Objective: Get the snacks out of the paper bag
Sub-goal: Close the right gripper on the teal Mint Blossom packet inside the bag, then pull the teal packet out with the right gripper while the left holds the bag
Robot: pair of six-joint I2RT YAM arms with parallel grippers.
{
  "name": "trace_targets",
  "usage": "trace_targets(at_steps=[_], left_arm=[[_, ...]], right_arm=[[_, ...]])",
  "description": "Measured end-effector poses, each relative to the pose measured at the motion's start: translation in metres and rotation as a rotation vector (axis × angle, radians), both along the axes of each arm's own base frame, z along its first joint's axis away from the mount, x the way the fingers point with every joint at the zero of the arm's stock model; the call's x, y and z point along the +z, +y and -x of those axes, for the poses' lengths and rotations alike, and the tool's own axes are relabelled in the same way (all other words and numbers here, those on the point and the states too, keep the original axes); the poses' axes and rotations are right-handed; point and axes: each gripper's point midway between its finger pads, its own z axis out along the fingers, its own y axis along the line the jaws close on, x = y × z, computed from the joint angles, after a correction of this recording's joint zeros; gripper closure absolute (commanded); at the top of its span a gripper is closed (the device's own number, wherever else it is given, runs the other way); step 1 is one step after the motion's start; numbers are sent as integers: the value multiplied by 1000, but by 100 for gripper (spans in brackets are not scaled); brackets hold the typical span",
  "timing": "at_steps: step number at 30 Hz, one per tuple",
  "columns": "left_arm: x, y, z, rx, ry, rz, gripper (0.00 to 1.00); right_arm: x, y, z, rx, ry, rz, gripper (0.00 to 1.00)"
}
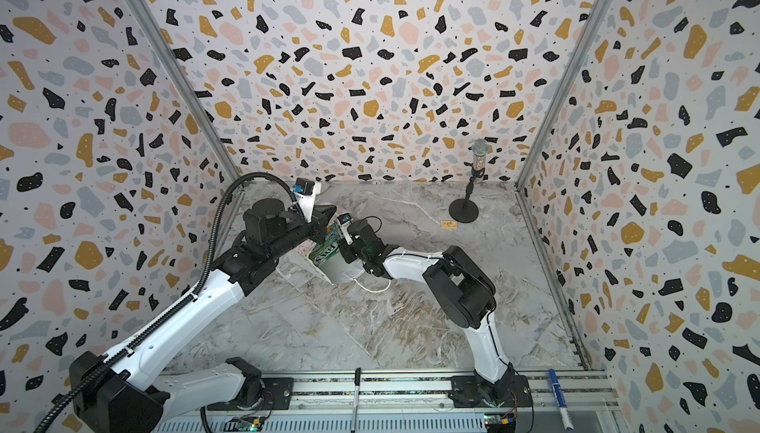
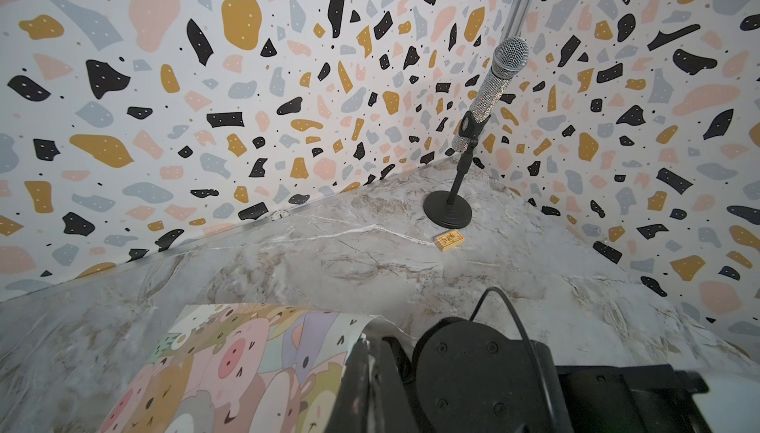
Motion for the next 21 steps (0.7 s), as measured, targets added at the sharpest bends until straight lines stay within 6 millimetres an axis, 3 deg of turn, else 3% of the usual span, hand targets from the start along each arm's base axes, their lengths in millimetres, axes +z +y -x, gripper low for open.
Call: trace_targets(at_steps=[7, 14, 18, 21], left_arm=[[-1, -1, 1, -9, 2, 1, 100], [-2, -1, 1, -8, 5, -1, 100], [-3, -1, 1, -7, 9, -5, 100], [-3, 1, 0, 3, 7, -8, 100]], right_arm=[[1, 3, -9, -31, -2, -5, 61], [-12, 6, -22, -83, 11, -2, 61], [-14, 8, -25, -79, 21, -12, 87], [-14, 9, -24, -50, 33, -22, 100]])
